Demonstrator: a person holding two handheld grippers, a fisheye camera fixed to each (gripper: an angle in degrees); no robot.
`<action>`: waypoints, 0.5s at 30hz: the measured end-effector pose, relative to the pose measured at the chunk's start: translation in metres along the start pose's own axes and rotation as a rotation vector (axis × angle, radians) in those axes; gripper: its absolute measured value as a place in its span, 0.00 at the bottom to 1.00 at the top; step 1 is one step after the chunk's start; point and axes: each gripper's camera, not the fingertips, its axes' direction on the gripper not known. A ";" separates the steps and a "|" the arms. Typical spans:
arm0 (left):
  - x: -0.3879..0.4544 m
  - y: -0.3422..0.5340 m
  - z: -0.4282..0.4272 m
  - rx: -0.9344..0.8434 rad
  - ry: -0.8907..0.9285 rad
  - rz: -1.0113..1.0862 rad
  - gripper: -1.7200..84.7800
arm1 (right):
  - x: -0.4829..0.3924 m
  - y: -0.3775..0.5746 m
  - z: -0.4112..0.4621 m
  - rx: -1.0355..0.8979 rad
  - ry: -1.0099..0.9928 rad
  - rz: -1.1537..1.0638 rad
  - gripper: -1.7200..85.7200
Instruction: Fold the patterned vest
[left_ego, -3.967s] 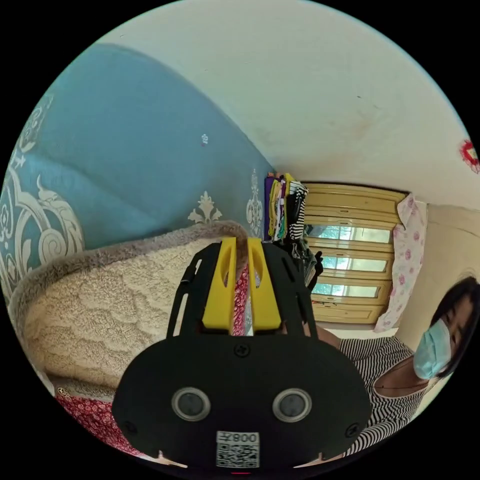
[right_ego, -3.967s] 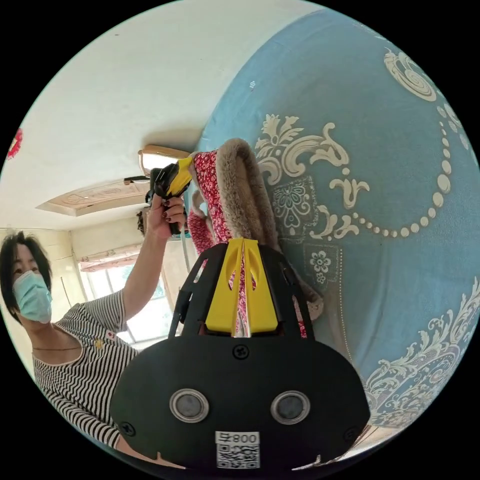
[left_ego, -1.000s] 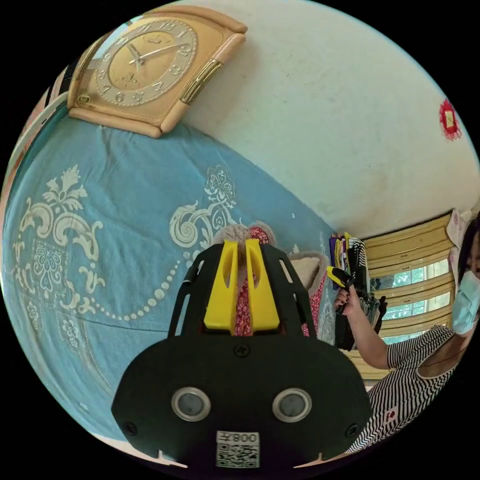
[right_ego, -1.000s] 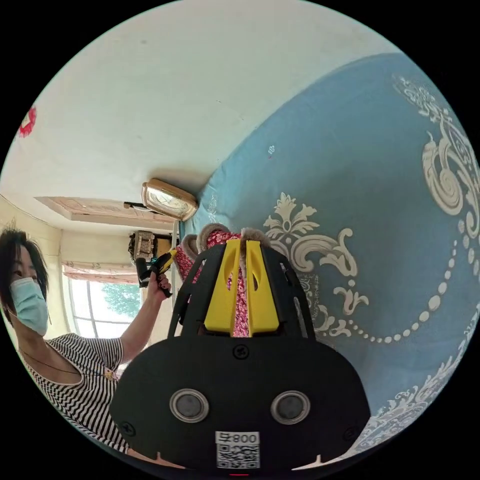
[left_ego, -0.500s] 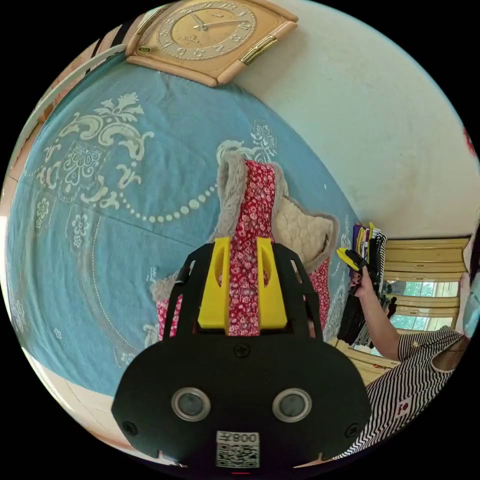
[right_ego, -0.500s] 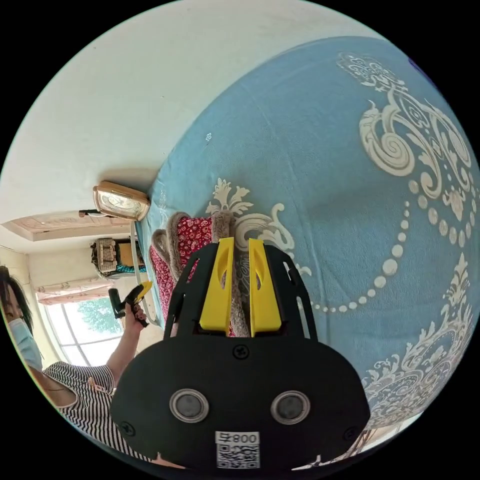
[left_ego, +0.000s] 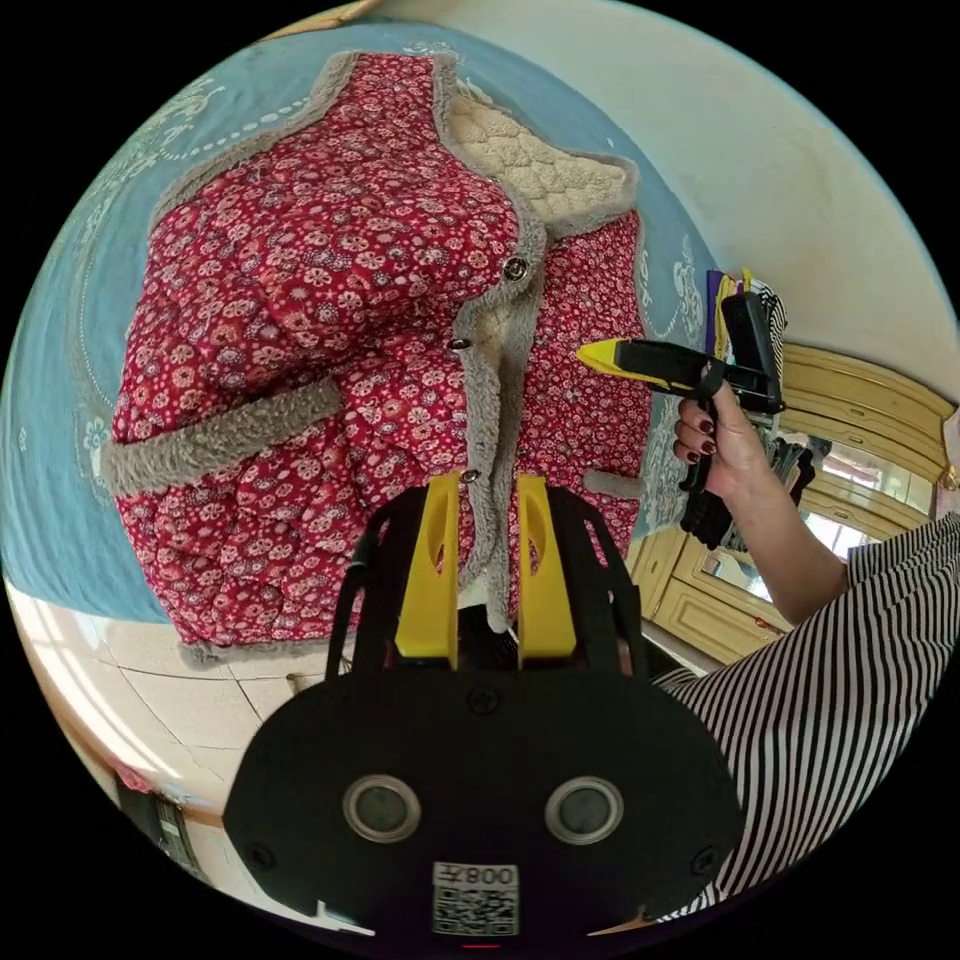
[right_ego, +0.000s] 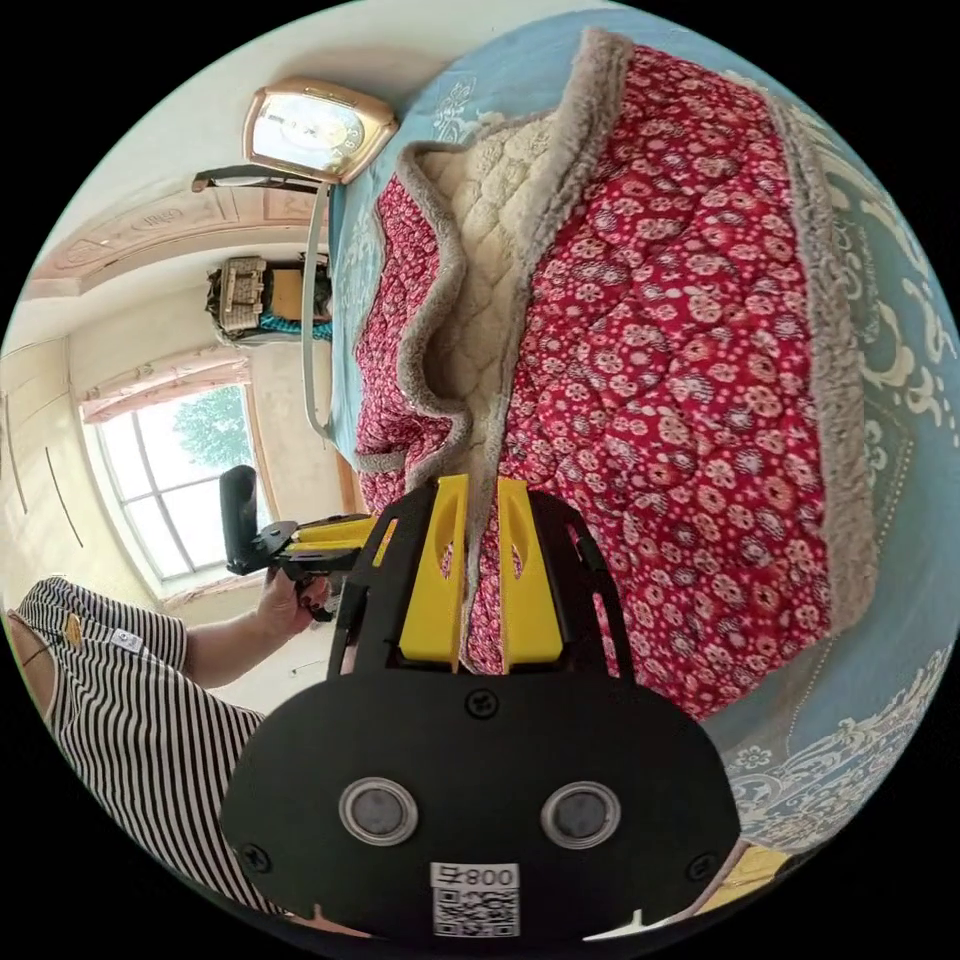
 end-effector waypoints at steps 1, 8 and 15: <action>-0.002 -0.002 0.006 -0.019 -0.009 -0.002 0.13 | -0.002 -0.006 0.008 -0.018 -0.011 -0.017 0.09; -0.034 -0.023 0.059 -0.069 -0.033 -0.122 0.10 | -0.007 -0.046 0.013 0.055 -0.088 -0.093 0.11; -0.067 -0.021 0.055 -0.002 0.085 -0.140 0.05 | 0.002 -0.096 0.043 0.016 -0.235 -0.071 0.07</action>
